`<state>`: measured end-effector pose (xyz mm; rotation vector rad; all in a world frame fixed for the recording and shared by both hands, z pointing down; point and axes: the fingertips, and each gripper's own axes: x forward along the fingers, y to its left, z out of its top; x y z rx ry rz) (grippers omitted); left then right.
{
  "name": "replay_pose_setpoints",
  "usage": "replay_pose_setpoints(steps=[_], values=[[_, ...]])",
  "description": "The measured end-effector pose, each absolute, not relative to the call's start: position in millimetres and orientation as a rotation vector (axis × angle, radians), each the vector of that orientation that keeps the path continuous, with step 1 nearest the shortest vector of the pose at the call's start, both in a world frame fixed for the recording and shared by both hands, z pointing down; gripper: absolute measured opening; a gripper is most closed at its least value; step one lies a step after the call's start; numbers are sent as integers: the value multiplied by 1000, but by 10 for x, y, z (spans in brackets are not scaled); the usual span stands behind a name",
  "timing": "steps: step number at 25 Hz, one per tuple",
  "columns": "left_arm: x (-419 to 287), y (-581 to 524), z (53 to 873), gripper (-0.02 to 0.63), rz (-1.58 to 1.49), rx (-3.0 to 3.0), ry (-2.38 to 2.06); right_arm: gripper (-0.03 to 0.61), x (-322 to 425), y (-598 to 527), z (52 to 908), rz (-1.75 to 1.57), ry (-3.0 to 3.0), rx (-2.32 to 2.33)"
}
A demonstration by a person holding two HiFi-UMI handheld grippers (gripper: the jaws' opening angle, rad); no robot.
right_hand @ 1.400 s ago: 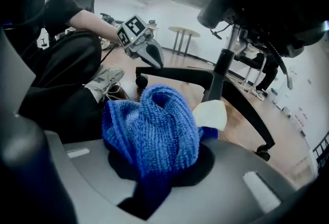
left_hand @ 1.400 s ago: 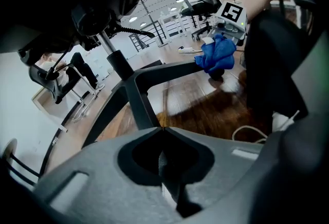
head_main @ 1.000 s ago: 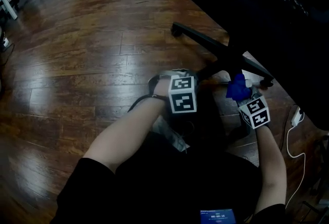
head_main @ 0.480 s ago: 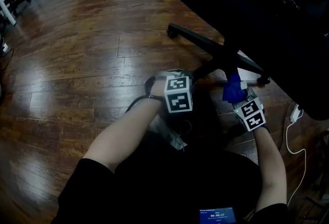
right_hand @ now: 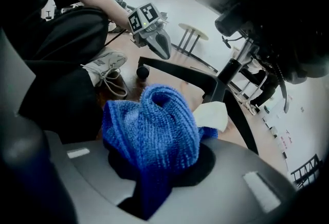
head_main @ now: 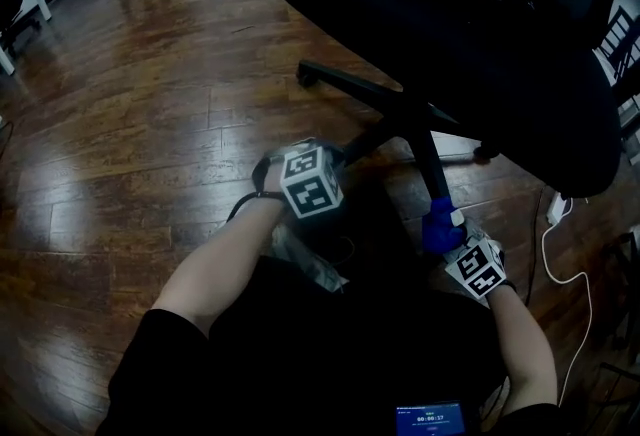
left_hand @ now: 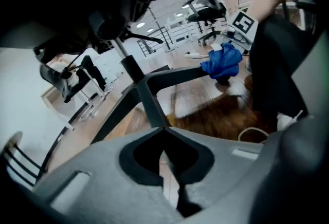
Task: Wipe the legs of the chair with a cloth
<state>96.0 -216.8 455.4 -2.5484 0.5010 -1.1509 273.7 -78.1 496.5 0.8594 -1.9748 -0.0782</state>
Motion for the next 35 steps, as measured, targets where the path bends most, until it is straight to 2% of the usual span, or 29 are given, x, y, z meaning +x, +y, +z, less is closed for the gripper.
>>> replay_pose_setpoints(steps=[4,9,10,12,13,17,18,19,29,35], values=[[699,-2296,4637,1,-1141,-2672,623,78,2747,-785,4955,-85,-1960,861],[735,-2292,4611,59,-1087,-2759,602,78,2729,-788,4958,-89,-1956,866],[732,-2263,4600,111,-1080,-2792,589,78,2725,-783,4961,-84,-1961,865],[720,-2176,4637,323,-1113,-2861,556,78,2726,-783,4951,-83,-1966,861],[720,-2139,4696,330,-1153,-2873,537,78,2729,-787,4945,-85,-1967,861],[712,-2112,5056,330,-1380,-2792,487,78,2713,-797,4951,-99,-1962,865],[709,-2112,5127,310,-1424,-2780,485,78,2700,-800,4955,-99,-1961,863],[717,-2109,5166,181,-1448,-2776,485,78,2691,-803,4955,-99,-1960,859],[694,-2062,5189,166,-1597,-2721,563,77,2762,-805,4935,-78,-2015,838],[843,-1794,5234,189,-1649,-2729,452,77,3014,-799,4956,-104,-1978,848]])
